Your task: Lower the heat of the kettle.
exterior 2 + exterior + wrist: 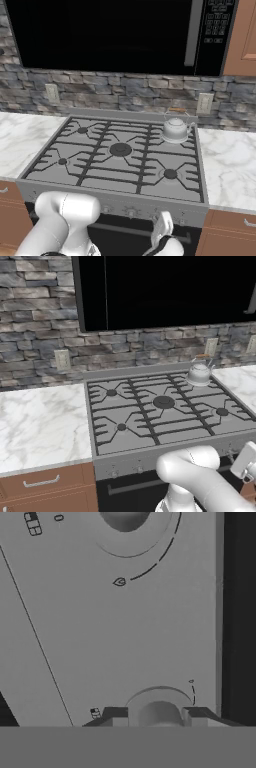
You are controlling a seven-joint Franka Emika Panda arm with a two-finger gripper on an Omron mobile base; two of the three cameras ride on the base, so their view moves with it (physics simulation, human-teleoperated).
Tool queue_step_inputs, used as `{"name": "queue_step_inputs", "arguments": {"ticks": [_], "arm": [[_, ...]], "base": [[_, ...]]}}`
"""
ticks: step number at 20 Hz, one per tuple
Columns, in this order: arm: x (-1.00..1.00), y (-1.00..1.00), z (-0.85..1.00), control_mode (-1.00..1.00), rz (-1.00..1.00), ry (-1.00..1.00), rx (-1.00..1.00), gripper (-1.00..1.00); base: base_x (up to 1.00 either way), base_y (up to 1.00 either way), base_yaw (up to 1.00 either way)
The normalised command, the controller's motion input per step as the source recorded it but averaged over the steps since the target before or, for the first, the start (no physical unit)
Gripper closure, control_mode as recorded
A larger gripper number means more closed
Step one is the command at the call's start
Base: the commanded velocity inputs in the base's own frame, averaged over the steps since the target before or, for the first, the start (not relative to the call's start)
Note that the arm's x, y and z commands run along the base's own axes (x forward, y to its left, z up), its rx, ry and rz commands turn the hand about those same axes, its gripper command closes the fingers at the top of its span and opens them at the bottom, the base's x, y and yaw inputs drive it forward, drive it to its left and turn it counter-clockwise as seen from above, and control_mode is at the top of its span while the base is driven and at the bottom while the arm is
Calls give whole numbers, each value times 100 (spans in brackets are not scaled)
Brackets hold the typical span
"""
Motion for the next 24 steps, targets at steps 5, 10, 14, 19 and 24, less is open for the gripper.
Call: {"name": "queue_step_inputs", "arguments": {"ticks": [5,10,14,19,24], "arm": [[-8,0,0,-100,-15,0,21,100],[8,3,0,-100,-13,3,10,100],[4,0,17,-100,-6,2,0,100],[0,14,45,-100,0,0,0,100],[-8,36,26,-100,0,0,0,100]], "base": [[0,0,0],[0,0,0],[0,0,0],[0,0,0],[0,0,0]]}}
